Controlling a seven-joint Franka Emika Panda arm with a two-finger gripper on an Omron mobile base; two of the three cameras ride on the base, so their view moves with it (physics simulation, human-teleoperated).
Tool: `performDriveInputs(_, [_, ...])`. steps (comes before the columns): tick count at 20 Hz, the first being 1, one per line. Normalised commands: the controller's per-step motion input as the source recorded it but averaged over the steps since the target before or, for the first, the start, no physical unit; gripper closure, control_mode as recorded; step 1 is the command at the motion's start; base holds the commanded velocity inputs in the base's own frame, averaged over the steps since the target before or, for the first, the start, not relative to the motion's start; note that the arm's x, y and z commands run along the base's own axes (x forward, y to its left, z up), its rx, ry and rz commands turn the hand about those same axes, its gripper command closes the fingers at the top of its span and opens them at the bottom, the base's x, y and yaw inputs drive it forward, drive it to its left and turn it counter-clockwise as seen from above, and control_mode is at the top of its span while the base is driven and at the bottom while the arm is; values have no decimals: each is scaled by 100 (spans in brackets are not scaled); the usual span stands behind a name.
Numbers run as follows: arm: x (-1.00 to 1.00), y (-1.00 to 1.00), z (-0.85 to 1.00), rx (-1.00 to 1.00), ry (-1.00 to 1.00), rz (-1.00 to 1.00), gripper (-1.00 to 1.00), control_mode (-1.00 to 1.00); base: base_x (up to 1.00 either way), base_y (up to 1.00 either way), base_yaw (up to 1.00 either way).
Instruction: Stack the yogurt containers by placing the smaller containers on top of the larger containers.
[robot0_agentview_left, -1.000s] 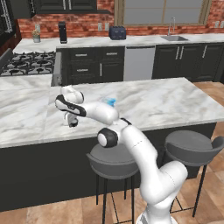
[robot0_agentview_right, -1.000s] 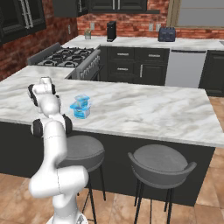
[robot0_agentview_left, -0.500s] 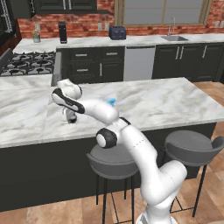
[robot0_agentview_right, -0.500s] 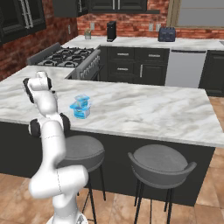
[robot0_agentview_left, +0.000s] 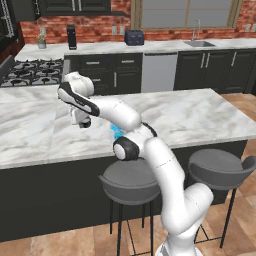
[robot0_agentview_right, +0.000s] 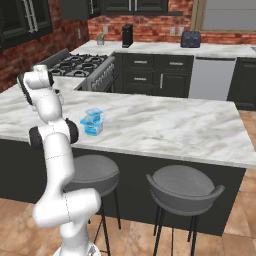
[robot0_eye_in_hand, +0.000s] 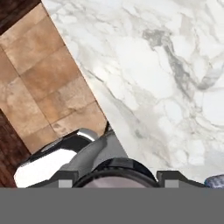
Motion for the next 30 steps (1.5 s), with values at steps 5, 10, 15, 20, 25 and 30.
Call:
performDriveInputs(5, [-93,-86,35,10,-19,-16,100,-100,0,0,0])
performDriveInputs(10, [-95,-99,36,19,-20,-17,100,-100,0,0,0])
performDriveInputs(15, [-90,-100,7,25,-26,-16,100,-100,0,0,0])
performDriveInputs(20, [-75,-84,4,20,-23,-16,100,-100,0,0,0])
performDriveInputs(25, [-23,-35,50,5,-15,-22,100,-100,0,0,0])
performDriveInputs(30, [14,-18,79,0,0,-26,100,-100,0,0,0])
